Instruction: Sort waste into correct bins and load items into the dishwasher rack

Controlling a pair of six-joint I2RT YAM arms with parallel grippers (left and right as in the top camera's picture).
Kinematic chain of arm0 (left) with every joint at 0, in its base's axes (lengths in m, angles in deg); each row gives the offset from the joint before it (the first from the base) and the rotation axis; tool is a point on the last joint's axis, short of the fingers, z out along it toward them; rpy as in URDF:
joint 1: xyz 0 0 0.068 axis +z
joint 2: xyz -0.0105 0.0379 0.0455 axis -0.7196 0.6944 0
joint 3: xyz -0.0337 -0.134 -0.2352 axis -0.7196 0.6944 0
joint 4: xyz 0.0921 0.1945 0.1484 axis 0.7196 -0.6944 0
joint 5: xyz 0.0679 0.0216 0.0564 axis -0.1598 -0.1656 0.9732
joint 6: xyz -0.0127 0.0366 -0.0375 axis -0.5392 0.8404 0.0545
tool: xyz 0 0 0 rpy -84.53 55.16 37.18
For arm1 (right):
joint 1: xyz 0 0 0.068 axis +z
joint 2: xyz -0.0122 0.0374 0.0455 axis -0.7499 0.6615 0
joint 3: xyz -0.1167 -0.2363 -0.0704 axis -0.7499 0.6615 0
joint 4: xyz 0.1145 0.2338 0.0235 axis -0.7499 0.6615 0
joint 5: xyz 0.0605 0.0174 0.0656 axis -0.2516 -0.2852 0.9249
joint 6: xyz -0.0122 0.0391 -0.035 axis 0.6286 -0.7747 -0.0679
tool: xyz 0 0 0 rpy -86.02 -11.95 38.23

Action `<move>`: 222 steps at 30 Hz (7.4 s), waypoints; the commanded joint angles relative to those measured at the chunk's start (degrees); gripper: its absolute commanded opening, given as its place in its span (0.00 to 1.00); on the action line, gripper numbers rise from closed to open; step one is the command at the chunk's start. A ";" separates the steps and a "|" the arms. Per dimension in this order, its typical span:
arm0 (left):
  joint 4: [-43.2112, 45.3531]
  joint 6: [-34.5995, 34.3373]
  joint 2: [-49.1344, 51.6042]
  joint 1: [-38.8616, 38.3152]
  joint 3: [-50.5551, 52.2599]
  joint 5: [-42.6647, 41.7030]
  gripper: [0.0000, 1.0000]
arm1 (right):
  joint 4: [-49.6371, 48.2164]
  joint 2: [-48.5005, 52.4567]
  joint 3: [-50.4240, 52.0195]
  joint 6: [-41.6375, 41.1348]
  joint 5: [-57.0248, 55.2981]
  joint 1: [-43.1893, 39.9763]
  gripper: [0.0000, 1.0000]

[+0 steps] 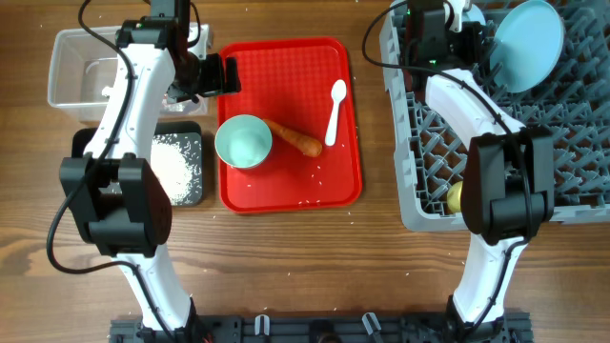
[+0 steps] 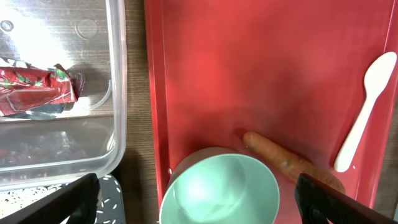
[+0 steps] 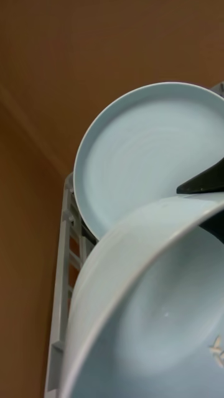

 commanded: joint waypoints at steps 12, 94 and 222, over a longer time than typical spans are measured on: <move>0.39 -0.11 -1.11 -0.04 -0.79 0.11 1.00 | 10.43 2.27 0.13 -4.87 7.41 2.38 0.23; 3.61 -11.91 -1.11 10.84 -0.79 0.09 1.00 | 32.02 -25.73 20.35 -15.06 4.20 4.09 0.04; 3.41 -11.47 -1.11 10.84 -0.79 0.76 1.00 | 43.41 -19.15 15.43 -19.37 -9.62 11.30 0.04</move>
